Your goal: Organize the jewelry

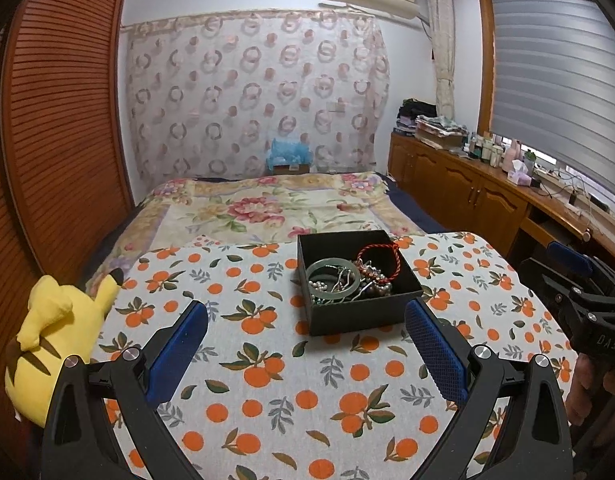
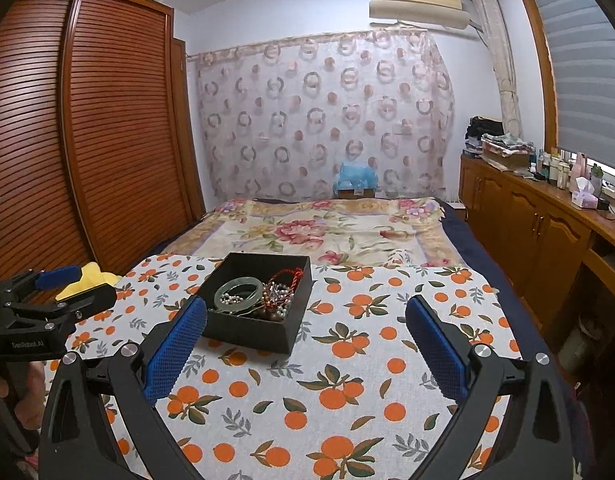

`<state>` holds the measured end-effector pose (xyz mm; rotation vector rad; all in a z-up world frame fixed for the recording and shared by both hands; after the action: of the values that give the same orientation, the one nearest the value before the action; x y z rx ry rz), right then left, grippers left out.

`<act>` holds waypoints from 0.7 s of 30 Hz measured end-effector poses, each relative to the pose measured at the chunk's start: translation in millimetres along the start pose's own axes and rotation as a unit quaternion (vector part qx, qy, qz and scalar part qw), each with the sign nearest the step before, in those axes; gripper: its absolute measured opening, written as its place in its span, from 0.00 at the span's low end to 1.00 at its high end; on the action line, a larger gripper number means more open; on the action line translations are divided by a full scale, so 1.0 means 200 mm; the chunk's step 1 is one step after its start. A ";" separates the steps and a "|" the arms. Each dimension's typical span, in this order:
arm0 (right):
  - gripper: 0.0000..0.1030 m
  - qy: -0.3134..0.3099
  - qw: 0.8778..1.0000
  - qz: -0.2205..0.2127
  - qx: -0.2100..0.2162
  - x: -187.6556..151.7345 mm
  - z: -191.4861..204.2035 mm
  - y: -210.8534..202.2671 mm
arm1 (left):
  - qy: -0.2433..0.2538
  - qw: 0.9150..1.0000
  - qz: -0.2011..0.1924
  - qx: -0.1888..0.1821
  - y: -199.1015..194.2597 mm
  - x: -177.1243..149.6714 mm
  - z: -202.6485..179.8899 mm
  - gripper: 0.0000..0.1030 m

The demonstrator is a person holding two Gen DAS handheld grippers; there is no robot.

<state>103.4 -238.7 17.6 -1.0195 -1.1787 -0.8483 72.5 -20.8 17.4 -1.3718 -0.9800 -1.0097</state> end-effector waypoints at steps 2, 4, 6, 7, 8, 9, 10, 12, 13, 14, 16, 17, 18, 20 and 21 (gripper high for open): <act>0.97 0.000 1.000 0.000 0.000 0.00 0.00 0.00 | 0.001 1.000 0.000 0.001 0.00 0.00 0.00 0.92; 0.97 0.000 1.000 0.000 0.000 0.00 0.00 0.00 | 0.001 1.000 0.000 0.001 0.00 0.00 0.00 0.92; 0.97 0.000 1.000 0.000 0.000 0.00 0.00 0.00 | 0.001 1.000 0.000 0.001 0.00 0.00 0.00 0.92; 0.97 0.000 1.000 0.000 0.000 0.00 0.00 0.00 | 0.001 1.000 0.000 0.002 0.00 0.00 0.00 0.92; 0.97 0.000 1.000 0.000 -0.001 -0.01 0.00 0.00 | 0.001 1.000 0.000 0.002 0.00 0.00 0.00 0.92; 0.97 0.000 1.000 0.000 -0.001 -0.01 0.00 0.00 | 0.001 1.000 0.001 0.001 0.00 0.00 0.00 0.92; 0.97 0.001 1.000 0.000 0.000 -0.01 0.00 0.00 | 0.001 1.000 0.000 0.002 0.00 0.00 0.00 0.92; 0.97 0.001 1.000 0.000 0.000 -0.01 0.00 0.00 | 0.001 1.000 0.000 0.002 0.00 0.00 0.00 0.92; 0.97 0.001 1.000 0.000 0.000 -0.01 0.00 0.00 | 0.001 1.000 0.000 0.001 0.00 0.00 0.00 0.92; 0.97 0.001 1.000 0.000 0.000 -0.01 0.00 0.00 | 0.001 1.000 0.001 0.001 0.00 0.00 0.00 0.92; 0.97 0.001 1.000 0.000 0.000 -0.01 0.00 0.00 | 0.001 1.000 0.000 0.001 0.00 0.00 0.00 0.92; 0.97 0.001 1.000 0.000 -0.001 -0.01 0.00 0.00 | 0.001 1.000 0.000 0.002 0.00 0.00 0.00 0.92; 0.97 0.001 1.000 0.000 0.000 -0.01 0.00 0.00 | 0.001 1.000 0.000 0.002 0.00 0.00 0.00 0.92; 0.97 0.001 1.000 0.000 -0.001 -0.01 0.00 0.00 | 0.001 1.000 0.000 0.002 -0.01 0.00 0.01 0.92; 0.97 0.001 1.000 0.000 -0.001 -0.01 0.00 0.00 | 0.001 1.000 -0.001 0.002 -0.01 0.00 0.01 0.92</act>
<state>103.8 -239.5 15.9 -1.0197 -1.1761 -0.8493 71.0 -19.7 17.3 -1.3676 -0.9809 -1.0099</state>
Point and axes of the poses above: each gripper's, at about its wrist camera, not at the fingertips, and y roughly the way its jaws point, z to its left, x to its top, the point moved 3 cm from there along y, roughly the way its jaws point, and after that the axes turned 14 degrees about -z, right-handed, at the moved point
